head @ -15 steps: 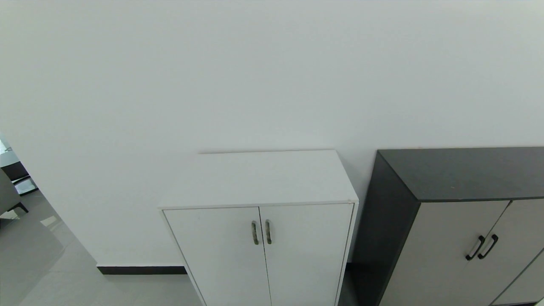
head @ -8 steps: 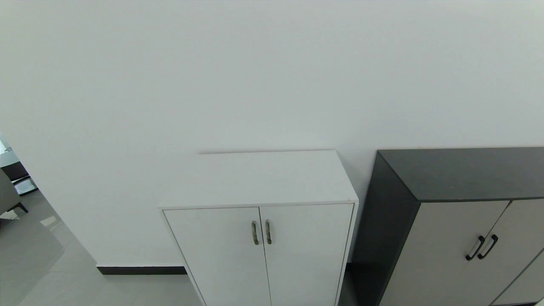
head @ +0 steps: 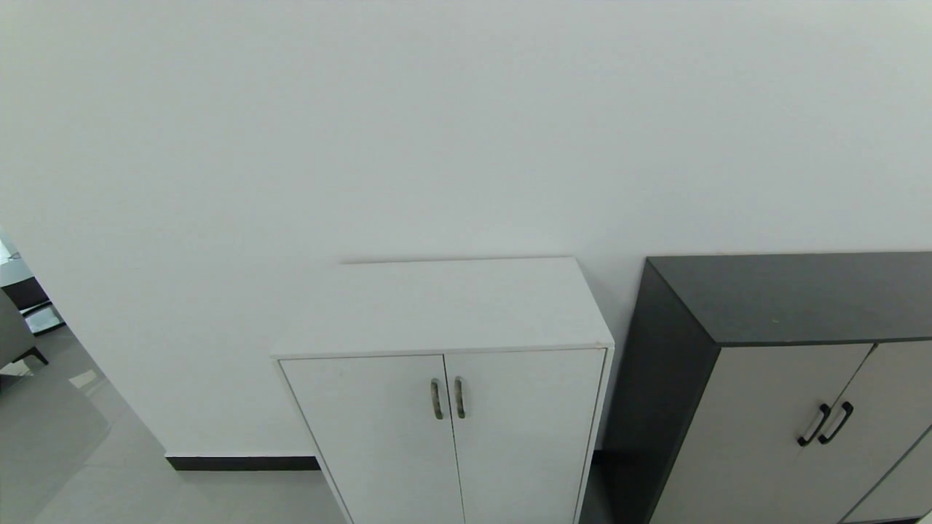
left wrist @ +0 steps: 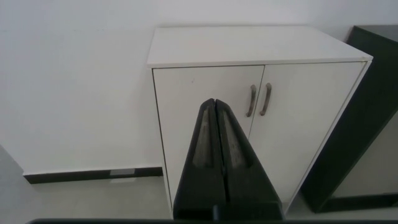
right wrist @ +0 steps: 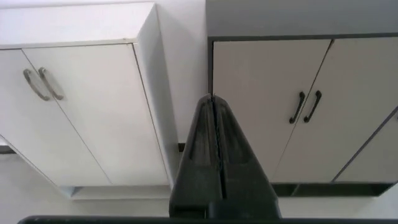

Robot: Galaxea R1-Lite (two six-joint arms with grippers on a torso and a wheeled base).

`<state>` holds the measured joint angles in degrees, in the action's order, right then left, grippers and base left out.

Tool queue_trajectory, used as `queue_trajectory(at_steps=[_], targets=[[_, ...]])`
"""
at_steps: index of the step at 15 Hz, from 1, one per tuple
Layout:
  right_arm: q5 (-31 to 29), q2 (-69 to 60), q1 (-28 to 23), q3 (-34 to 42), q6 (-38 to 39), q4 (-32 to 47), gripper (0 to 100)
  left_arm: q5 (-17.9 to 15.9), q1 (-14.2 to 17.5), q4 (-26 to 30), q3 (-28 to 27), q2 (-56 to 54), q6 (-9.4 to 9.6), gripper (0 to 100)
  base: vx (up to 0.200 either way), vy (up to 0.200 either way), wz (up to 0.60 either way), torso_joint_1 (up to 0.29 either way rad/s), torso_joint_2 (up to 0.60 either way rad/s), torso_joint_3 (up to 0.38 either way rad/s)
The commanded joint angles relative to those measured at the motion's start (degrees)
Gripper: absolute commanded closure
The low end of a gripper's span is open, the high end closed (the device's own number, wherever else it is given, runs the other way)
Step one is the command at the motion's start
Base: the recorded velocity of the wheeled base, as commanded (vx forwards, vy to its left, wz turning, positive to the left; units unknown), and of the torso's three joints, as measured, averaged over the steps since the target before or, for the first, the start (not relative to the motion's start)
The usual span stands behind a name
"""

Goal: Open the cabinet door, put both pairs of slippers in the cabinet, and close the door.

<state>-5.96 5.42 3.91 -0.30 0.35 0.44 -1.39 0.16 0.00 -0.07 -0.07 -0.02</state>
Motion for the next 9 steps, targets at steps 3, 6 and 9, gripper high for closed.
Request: queue_trajectory(at_steps=[3, 6, 9], targets=[[2.53, -5.34, -4.00, 0.30, -0.71, -0.18, 100, -0.02, 0.02, 0.00, -0.01, 0.07, 0.20, 100, 0.000, 0.000, 0.00, 0.000, 0.00, 0.000], [2.36, -5.42, -4.00, 0.30, 0.17, -0.26, 100, -0.02, 0.02, 0.00, -0.01, 0.07, -0.15, 100, 0.000, 0.000, 0.00, 0.000, 0.00, 0.000], [2.45, -5.42, -4.00, 0.30, 2.11, -0.35, 100, -0.02, 0.02, 0.00, -0.01, 0.07, -0.24, 100, 0.000, 0.000, 0.00, 0.000, 0.00, 0.000]])
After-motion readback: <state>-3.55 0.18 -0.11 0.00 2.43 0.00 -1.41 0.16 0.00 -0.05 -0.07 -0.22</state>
